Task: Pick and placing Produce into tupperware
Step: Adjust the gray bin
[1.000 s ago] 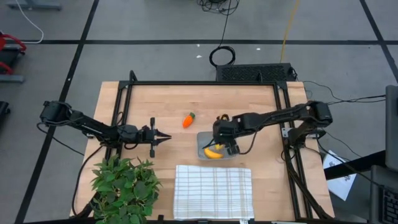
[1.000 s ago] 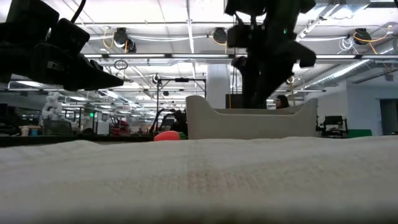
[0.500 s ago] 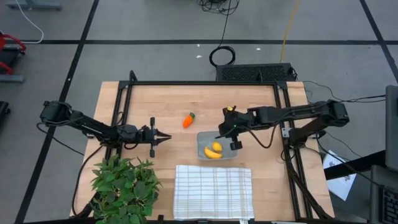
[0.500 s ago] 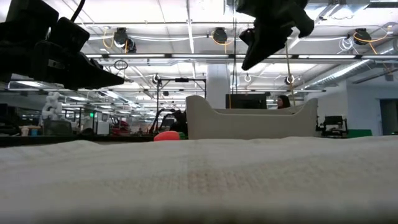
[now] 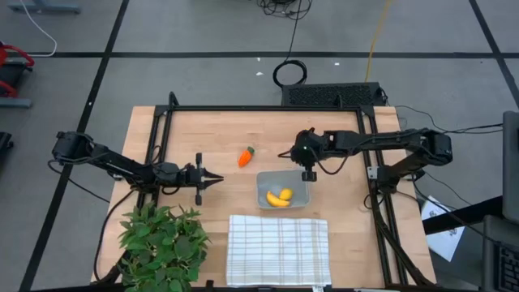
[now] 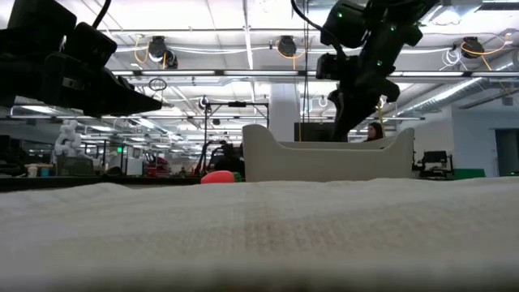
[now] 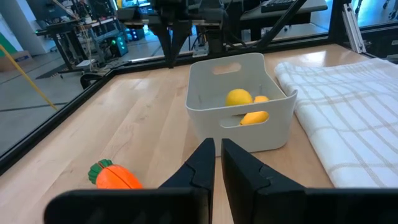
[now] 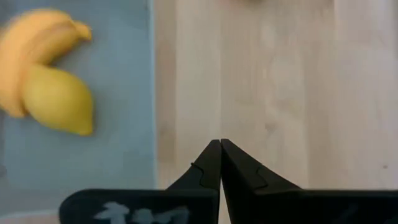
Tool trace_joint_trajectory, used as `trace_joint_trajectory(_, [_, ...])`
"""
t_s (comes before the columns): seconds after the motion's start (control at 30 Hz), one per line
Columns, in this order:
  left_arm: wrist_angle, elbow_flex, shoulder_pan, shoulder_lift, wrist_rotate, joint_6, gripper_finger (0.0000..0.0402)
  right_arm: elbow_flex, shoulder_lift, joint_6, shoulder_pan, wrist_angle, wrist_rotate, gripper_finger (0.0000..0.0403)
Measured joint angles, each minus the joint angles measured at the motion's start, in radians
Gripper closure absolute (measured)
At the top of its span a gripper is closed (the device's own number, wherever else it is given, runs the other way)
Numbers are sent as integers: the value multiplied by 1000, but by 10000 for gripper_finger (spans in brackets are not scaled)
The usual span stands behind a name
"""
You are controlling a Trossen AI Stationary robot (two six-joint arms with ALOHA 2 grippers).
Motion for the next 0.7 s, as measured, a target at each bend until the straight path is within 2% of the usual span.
trace_joint_trajectory(0.37, [0,0,0,0,0,1,369,-14,0,2,-32,-38,-130,403])
trace_joint_trajectory(0.7, [-1,0,0,0,0,1,369,-14,0,38,-28,-96,-134,403])
